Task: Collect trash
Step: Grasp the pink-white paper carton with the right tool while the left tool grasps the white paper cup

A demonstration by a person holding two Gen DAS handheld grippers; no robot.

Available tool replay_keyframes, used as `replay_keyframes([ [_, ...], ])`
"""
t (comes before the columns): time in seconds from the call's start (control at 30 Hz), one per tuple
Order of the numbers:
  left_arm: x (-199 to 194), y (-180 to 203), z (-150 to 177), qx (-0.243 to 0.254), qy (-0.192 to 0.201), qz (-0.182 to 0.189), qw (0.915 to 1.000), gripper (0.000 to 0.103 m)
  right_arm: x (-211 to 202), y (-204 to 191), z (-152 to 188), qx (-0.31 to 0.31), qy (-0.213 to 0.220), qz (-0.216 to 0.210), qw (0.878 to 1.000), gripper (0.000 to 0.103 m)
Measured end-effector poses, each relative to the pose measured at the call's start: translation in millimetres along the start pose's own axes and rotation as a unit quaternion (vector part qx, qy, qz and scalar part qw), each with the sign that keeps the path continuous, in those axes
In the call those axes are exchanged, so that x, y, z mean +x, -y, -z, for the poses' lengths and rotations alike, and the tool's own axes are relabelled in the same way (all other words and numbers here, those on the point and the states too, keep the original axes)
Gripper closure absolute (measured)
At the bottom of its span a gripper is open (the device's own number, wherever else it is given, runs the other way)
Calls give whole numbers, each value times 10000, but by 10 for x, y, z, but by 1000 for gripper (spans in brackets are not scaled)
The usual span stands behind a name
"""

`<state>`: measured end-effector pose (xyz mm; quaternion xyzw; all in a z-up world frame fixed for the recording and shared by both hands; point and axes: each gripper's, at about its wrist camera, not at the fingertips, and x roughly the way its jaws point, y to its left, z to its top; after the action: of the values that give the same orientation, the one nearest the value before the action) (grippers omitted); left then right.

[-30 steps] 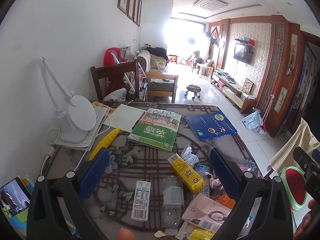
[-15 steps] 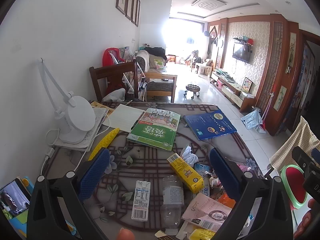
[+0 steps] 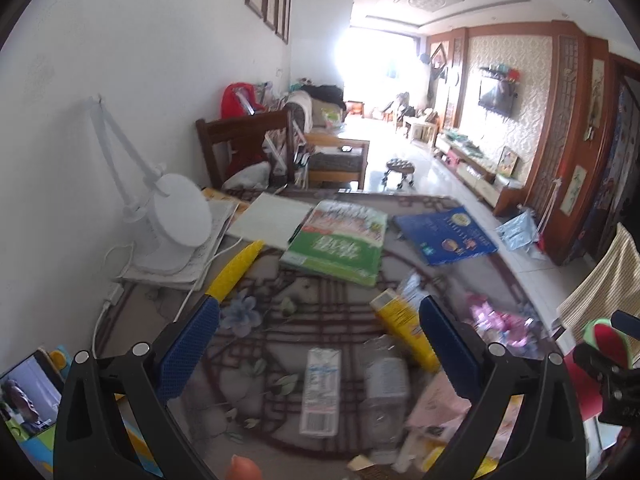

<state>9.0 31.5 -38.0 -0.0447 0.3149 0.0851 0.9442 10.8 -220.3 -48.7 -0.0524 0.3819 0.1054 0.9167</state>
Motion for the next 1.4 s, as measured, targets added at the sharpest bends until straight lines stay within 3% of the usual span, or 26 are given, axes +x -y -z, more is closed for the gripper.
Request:
replay_keyframes([
  [0.17,114,-212,298,471,-234,-255,9983,8,439,-263,257,-756,-936,-461,9917,4],
  [0.2,128,-235,352,574,-346,-121,9977,8,542,-294,299,-847,-1122,-561,9885,4],
  [0.33,126,-303,635,680,-844,988,9892,8,829,-340,378,-1041,-1652,-726,9781,5],
  [0.4,84,-267,784,884,-912,1274,9837,8,920,-360,413,-1151,-1839,-787,9730,10],
  [0.53,24,-58,1138,1793,-1294,1993,9547,8,1113,-386,486,-1358,-2259,-824,9611,16],
  [0.6,18,48,1303,2218,-1507,2181,9384,8,1161,-368,514,-1324,-2358,-894,9586,30],
  [0.63,35,102,1399,2396,-1631,2265,9299,8,1183,-361,526,-1295,-2405,-899,9578,43],
  [0.67,68,130,1456,2479,-1711,2299,9254,8,1199,-358,533,-1285,-2428,-875,9575,50],
  [0.73,130,182,1562,2486,-1927,2436,9175,13,1201,-331,535,-1146,-2450,-1022,9573,52],
  [0.83,236,234,1639,2332,-2127,2466,9163,24,1108,-305,488,-974,-2254,-1115,9630,55],
  [0.93,382,224,1718,2063,-2389,2502,9153,44,957,-208,385,-589,-1931,-1239,9715,56],
  [0.97,414,207,1735,1988,-2442,2509,9154,55,917,-182,352,-462,-1833,-1272,9737,56],
  [1.17,384,100,1619,1675,-2330,2502,9247,62,595,101,224,362,-1201,-1299,9836,56],
  [1.3,163,140,1328,1577,-1845,2601,9346,62,383,447,225,968,-816,-1160,9852,56],
  [1.4,8,309,1073,1587,-1462,2654,9397,62,221,865,298,1400,-555,-793,9854,56],
])
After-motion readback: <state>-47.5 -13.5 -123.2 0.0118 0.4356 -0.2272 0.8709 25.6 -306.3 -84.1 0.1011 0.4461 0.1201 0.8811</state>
